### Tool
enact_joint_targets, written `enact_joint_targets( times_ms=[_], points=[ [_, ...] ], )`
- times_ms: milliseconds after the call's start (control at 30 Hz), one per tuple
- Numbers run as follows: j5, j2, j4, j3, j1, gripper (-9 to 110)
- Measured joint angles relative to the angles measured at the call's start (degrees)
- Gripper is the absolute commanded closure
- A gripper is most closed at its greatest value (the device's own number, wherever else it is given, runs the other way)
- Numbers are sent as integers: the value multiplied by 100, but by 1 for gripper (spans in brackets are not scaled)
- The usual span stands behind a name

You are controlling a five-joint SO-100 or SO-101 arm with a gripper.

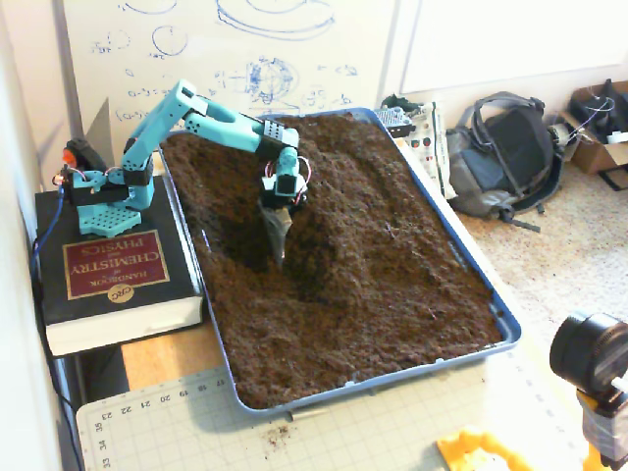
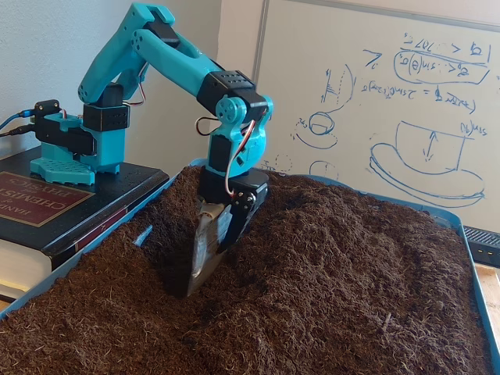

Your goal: Build a berm.

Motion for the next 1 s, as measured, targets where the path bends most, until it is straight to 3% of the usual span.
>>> enact_joint_targets(
  times_ms=[400,1000],
  points=[
    [0,79,9,-527,9,101],
    [26,2021,9,-545,9,101]
  ],
)
